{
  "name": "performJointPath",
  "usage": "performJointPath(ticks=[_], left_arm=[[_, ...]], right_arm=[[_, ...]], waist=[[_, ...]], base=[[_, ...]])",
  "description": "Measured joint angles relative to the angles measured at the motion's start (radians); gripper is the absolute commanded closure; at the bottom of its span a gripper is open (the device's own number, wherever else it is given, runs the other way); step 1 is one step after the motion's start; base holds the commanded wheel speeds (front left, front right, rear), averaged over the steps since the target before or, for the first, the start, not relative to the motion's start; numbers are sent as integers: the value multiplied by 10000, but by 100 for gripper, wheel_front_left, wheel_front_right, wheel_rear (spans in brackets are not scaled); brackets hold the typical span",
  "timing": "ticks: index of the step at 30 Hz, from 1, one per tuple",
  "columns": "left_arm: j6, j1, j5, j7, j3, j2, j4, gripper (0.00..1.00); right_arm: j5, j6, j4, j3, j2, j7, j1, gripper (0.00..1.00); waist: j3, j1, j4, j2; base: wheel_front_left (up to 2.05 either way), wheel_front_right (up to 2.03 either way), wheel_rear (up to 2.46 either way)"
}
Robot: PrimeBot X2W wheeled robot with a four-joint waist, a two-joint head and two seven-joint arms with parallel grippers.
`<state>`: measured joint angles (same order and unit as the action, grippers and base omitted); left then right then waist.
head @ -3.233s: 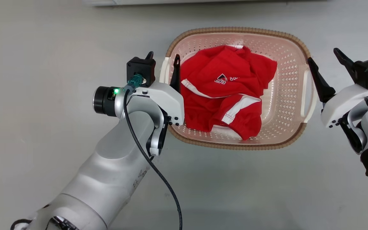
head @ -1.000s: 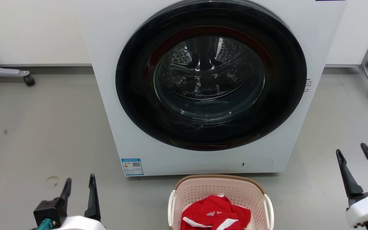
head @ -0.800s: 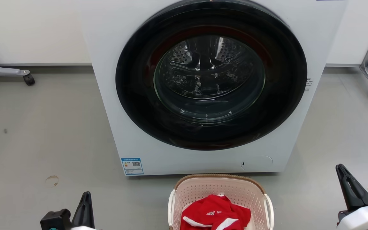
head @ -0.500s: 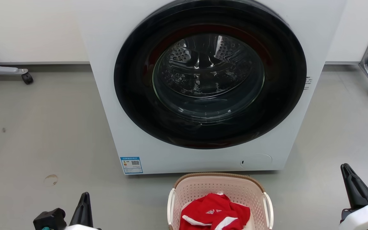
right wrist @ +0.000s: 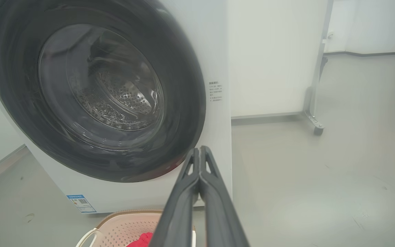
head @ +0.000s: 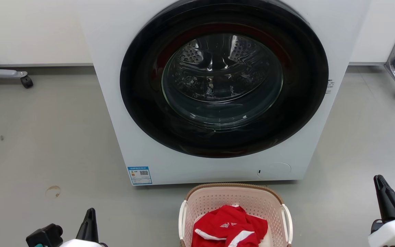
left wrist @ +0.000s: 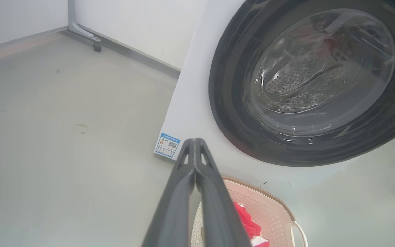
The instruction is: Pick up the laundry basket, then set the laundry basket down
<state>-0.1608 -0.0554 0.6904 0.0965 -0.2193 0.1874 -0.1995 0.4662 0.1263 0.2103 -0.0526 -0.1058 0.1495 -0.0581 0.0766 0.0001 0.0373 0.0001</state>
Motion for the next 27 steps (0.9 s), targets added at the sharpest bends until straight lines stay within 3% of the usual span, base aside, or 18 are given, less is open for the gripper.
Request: performJointPath(ticks=[27], left_arm=[[786, 228, 2435, -543, 807, -380, -167, 100]], right_arm=[[3020, -2, 123, 462, 224, -704, 356, 100]], waist=[[-216, 0, -100, 0]], base=[[0, 0, 0]])
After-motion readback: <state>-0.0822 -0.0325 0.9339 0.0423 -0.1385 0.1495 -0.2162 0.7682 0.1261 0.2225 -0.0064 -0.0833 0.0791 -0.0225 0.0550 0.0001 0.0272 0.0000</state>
